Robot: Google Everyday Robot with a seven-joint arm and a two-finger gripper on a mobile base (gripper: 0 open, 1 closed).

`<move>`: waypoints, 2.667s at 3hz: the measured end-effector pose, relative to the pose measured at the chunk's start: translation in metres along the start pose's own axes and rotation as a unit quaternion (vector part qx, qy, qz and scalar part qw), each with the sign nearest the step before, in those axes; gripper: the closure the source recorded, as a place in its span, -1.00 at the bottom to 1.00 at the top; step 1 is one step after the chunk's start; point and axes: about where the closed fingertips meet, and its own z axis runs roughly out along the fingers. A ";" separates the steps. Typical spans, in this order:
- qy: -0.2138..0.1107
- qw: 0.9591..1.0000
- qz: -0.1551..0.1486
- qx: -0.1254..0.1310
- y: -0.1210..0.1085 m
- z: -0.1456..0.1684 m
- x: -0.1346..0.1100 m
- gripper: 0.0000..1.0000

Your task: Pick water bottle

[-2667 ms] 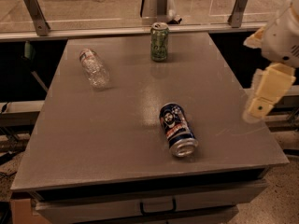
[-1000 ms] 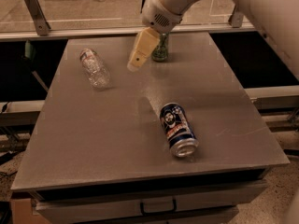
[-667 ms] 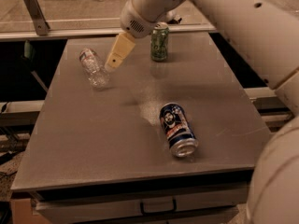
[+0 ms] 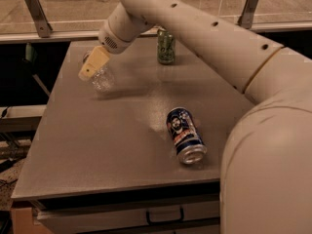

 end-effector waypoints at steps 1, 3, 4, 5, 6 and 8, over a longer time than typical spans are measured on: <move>-0.008 0.998 0.060 0.018 -0.004 0.027 -0.002 -1.00; 0.024 0.985 0.166 0.032 -0.004 0.047 0.009 -0.66; 0.041 0.980 0.192 0.037 -0.002 0.051 0.015 -0.19; 0.052 0.978 0.198 0.043 -0.001 0.050 0.015 0.27; 0.060 0.980 0.185 0.035 -0.001 0.038 0.009 0.76; -0.053 0.992 0.114 0.008 -0.007 -0.045 -0.020 1.00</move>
Offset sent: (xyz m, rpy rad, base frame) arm 0.0255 0.0160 -0.0363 0.0914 0.1970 -0.3647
